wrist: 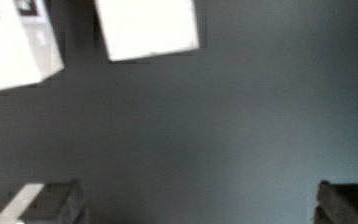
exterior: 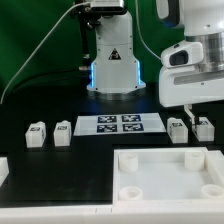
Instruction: Assemble one leg
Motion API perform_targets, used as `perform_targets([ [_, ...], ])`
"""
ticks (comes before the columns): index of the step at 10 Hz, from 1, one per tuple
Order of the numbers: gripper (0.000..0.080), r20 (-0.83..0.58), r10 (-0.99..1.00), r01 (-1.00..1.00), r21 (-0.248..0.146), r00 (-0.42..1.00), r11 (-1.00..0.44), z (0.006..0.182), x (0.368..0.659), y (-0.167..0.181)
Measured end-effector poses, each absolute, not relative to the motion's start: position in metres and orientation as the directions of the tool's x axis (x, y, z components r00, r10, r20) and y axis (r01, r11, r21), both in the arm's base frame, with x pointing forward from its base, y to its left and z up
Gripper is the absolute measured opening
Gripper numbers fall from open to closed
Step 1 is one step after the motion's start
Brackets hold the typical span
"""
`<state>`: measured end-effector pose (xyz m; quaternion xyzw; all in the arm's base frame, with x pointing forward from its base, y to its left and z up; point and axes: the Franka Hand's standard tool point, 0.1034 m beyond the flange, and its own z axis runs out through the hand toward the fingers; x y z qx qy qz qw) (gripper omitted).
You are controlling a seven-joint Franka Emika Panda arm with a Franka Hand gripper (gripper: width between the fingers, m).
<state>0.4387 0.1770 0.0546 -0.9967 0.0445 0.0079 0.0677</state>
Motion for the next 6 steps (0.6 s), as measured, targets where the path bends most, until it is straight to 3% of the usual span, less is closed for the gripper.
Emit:
perform_targets([
  [2, 0.0649, -0.063, -0.093, -0.100, -0.127, 0.994, -0.987, 0.054, 0.436, 0.176],
  [3, 0.0649, -0.217, -0.118, -0.144, -0.107, 0.969, -0.984, 0.056, 0.430, 0.175],
  [6, 0.0649, -0.453, -0.105, -0.156, -0.077, 0.885, -0.985, 0.045, 0.427, 0.179],
])
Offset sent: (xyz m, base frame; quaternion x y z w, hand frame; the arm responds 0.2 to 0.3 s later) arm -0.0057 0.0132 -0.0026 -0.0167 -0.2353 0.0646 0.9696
